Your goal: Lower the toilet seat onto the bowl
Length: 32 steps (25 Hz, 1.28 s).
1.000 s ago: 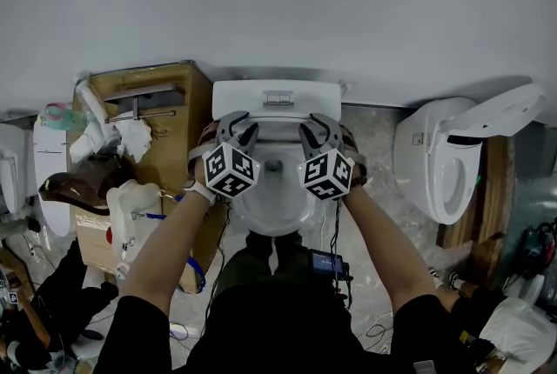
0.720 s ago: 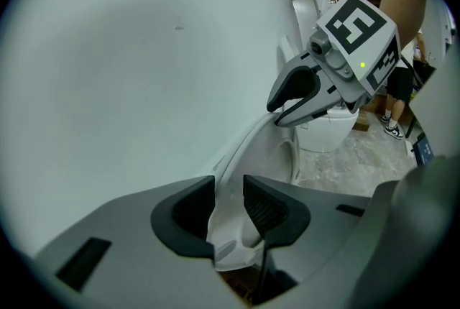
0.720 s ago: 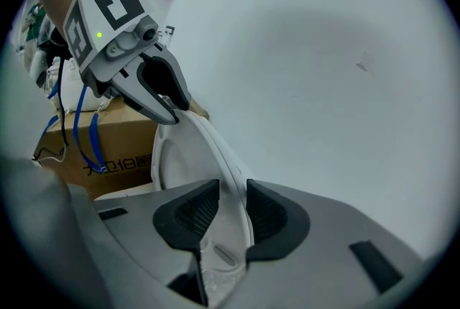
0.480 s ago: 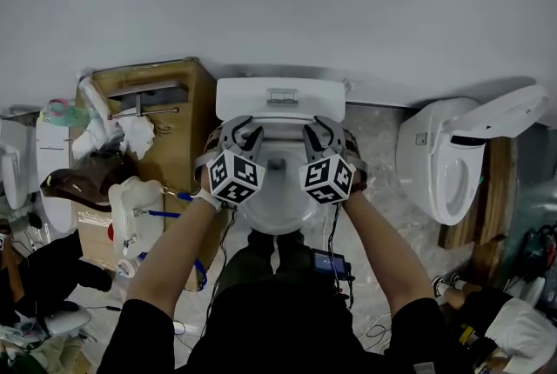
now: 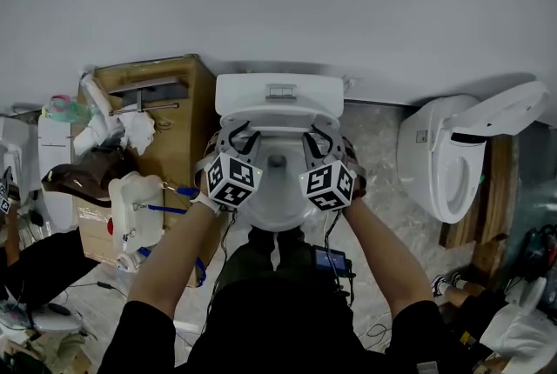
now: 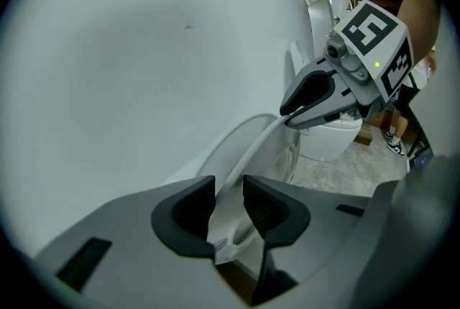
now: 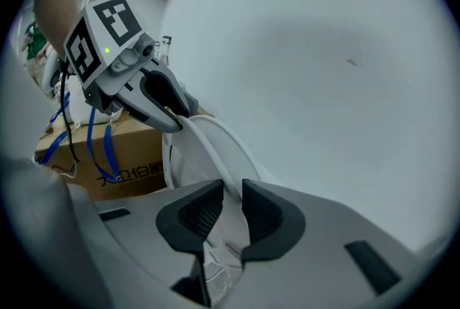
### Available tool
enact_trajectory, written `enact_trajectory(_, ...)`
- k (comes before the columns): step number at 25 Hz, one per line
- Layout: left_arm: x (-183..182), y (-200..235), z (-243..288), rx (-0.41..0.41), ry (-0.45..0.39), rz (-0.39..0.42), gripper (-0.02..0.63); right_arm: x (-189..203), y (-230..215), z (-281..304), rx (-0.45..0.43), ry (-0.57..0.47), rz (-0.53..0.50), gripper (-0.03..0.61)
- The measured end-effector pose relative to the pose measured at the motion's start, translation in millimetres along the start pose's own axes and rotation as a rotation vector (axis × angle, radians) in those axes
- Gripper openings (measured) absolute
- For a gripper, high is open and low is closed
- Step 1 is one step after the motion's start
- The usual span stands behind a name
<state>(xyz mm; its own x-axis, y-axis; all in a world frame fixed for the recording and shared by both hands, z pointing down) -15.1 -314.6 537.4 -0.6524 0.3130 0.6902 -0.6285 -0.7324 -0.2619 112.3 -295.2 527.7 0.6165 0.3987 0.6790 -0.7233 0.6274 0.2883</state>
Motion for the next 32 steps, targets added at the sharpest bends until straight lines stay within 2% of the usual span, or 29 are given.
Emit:
enact_trajectory(14,21,-35,-33,0.011,0.069,-0.061,0.129,20,38,-33,-0.085,-0.023,-0.022,0.095)
enact_trajectory(25,43,-71,-56,-0.018,0.148,-0.064,0.129,43,72,-57,-0.172,-0.04,-0.07,0.097)
enact_trajectory(32,60,-94,-67,-0.009,0.183,-0.035,0.132,58,96,-70,-0.216,-0.035,-0.096,0.097)
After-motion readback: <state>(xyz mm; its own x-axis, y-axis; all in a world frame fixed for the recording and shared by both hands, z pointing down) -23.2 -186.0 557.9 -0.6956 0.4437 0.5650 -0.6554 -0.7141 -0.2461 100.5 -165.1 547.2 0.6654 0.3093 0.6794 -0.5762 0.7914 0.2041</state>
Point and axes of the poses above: the fingertips, and each gripper's own axes: z forward along the fingers, y to its left, x out of its underside, the point moved 2 cm from there along -z, backward along the fingers, and after that the axes turned 3 degrees about -x, right-handed, at the moved point
